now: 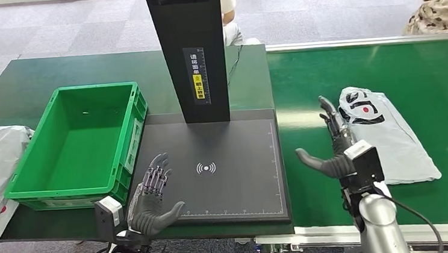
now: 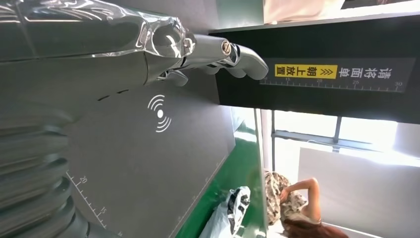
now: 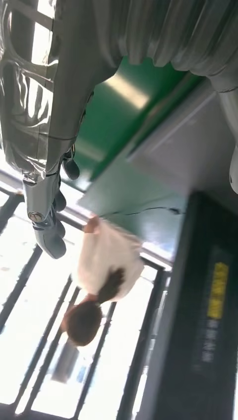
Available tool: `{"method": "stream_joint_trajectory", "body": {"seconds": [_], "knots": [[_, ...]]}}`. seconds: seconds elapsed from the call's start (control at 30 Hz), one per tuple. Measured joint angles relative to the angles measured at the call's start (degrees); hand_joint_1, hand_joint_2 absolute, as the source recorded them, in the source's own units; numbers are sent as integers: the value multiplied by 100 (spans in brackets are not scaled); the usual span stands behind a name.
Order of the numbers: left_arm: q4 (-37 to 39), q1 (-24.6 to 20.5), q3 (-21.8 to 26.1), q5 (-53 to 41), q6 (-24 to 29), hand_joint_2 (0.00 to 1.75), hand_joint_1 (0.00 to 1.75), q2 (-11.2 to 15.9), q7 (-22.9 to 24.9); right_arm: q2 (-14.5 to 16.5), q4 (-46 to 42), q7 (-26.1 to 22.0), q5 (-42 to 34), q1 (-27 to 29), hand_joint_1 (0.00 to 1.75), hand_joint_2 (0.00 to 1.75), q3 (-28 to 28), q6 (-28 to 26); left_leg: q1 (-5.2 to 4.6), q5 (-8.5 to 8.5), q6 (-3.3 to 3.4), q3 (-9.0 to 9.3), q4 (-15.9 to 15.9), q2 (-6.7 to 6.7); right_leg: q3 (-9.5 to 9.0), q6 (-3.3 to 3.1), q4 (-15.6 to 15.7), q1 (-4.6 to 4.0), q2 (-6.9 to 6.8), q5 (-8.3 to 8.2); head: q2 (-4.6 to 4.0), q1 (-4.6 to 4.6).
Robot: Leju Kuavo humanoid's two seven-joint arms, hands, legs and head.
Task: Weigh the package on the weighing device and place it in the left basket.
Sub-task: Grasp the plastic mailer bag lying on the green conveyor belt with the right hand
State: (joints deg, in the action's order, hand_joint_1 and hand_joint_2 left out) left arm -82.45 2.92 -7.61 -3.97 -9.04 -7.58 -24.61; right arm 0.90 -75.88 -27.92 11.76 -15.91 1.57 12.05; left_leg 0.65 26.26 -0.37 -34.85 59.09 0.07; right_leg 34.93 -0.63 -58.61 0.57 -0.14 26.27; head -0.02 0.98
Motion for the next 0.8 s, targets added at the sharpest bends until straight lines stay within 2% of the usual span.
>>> {"method": "stream_joint_trajectory", "body": {"seconds": [0.23, 0.43, 0.6, 0.8], "knots": [[-1, -14, 5, -20, -38, 175, 0, -4, -1, -365, 1027, 64, 683, -1153, 0, 175, -456, -743, 0, -3, 2, 1, 2, -1, 0, 2, 0, 0, 0, -3, 1, 1], [-3, -16, 84, -22, -38, 175, 0, -12, -1, -563, 1961, 369, 1235, -1754, 0, 175, -639, -1429, 1, -3, 1, 0, 2, -2, 1, 1, -1, -1, -1, -2, 0, 0], [-12, -36, 112, -72, -37, 175, 0, -38, 55, -690, 2840, 1029, 1708, -2171, 0, 175, -765, -1966, 0, -3, 1, 0, 2, -1, 1, 1, 0, 0, -1, -2, 0, 1], [-12, -106, 114, -98, -50, 175, 0, -46, 169, -886, 3923, 2310, 2641, -2618, 0, 175, -790, -2140, 0, -3, 1, -1, 2, -3, 0, 2, 0, 1, -3, -3, 0, 1]]}}
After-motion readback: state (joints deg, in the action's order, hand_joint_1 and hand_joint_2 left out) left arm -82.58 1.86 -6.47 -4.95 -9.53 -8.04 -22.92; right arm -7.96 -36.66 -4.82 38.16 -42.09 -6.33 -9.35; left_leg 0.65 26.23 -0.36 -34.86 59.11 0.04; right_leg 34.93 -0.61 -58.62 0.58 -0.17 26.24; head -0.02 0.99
